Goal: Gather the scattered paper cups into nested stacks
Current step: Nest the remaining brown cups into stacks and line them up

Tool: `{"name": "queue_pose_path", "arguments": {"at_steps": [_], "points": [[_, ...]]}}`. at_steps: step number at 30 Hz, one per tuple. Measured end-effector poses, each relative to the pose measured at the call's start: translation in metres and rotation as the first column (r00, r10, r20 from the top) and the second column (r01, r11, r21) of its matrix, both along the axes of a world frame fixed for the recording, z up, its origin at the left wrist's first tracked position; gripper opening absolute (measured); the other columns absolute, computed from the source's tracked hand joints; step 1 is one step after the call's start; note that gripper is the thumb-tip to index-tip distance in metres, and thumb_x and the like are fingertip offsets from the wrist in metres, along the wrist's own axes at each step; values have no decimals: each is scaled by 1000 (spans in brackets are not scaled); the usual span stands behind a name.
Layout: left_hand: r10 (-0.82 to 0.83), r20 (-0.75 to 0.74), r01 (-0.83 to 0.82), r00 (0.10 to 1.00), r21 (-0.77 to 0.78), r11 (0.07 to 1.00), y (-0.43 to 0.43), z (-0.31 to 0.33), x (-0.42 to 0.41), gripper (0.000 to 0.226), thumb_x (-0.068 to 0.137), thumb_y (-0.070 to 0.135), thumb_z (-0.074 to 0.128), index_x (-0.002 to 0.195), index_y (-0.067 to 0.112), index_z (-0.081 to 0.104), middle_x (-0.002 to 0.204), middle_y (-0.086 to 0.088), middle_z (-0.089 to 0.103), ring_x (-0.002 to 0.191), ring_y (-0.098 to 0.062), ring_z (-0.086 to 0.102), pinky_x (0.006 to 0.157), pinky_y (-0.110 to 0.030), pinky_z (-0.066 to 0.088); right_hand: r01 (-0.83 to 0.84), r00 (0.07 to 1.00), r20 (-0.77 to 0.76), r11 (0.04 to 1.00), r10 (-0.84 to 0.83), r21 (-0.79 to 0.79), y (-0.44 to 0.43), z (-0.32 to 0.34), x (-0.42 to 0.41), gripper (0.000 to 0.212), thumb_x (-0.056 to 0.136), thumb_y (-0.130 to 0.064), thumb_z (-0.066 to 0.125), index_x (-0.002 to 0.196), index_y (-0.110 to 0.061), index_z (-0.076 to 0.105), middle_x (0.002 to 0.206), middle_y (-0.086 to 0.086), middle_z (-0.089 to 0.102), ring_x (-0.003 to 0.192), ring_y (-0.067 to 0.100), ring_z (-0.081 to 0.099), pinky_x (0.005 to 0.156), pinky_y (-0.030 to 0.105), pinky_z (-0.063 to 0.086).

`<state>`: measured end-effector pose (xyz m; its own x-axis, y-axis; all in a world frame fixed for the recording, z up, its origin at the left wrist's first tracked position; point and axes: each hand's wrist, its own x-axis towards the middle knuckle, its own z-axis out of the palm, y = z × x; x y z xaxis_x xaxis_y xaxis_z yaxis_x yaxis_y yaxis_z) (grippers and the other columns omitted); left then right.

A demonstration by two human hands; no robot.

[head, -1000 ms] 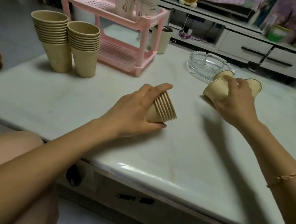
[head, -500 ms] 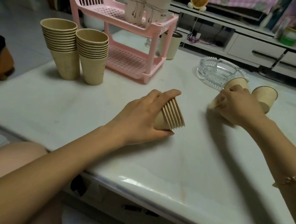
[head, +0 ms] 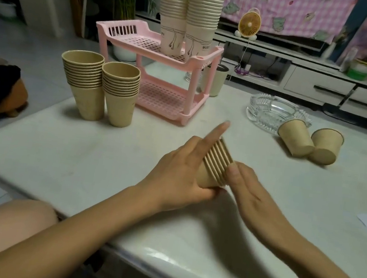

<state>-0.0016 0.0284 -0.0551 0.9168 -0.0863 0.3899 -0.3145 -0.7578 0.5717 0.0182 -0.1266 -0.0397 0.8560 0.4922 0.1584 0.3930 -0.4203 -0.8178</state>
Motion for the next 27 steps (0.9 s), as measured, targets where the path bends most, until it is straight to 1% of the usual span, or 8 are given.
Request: {"name": "queue_pose_path", "arguments": {"at_steps": [4,6,7,9,11,17,23,27], "points": [[-50,-35,52,998,74,996,-1,3,8,86,71,43,71,137,48,16,121,5,43,103,-17,52,83,-27,42,-116,993,-36,992,115,-38,-10,9,19,55,81,-60,24,85,-18,60,101,9,61,91,12,54,85,9,37],[-42,-48,47,998,100,994,-1,4,15,83,71,45,70,137,44,19,122,4,43,105,-19,52,86,-29,43,52,999,5,998,-52,17,-26,13,47,51,78,-70,35,82,-26,59,103,2,64,98,12,57,91,26,43],[-37,-52,43,998,112,993,-2,4,17,83,72,45,69,137,43,18,122,4,42,105,-20,52,87,-29,43,172,984,46,985,-172,19,-36,15,64,41,81,-63,43,89,-25,58,106,1,62,102,15,57,90,30,42],[-32,-62,40,998,128,991,-4,4,21,84,73,45,69,138,43,16,124,3,42,107,-20,51,88,-30,41,391,902,243,914,-357,-106,-54,12,98,35,87,-37,57,109,-11,53,117,9,56,109,22,52,89,34,40],[-32,-68,42,997,162,986,-6,2,26,85,74,46,67,139,43,14,126,3,42,108,-21,51,90,-30,40,508,836,361,831,-413,-225,-69,11,132,48,84,-23,62,124,-3,46,127,21,49,117,34,46,95,43,39],[-33,-61,43,998,184,982,-6,1,29,85,74,48,66,139,43,13,126,4,42,109,-20,51,89,-29,40,553,831,424,622,-361,-555,-65,16,200,76,81,-38,63,144,-23,22,152,22,13,131,46,30,104,51,32],[-26,-80,36,996,129,991,-3,2,31,84,74,48,67,138,43,14,125,4,42,108,-20,51,93,-31,42,527,850,432,495,-301,-691,-59,4,225,65,80,-39,62,134,-17,34,134,28,33,123,46,33,99,50,34],[-20,-67,30,998,157,987,-3,0,32,84,74,49,66,139,43,14,125,4,42,109,-20,51,91,-30,41,569,820,487,517,-300,-640,-57,8,224,55,81,-32,60,125,-10,38,131,22,41,117,42,37,94,47,37]]}}
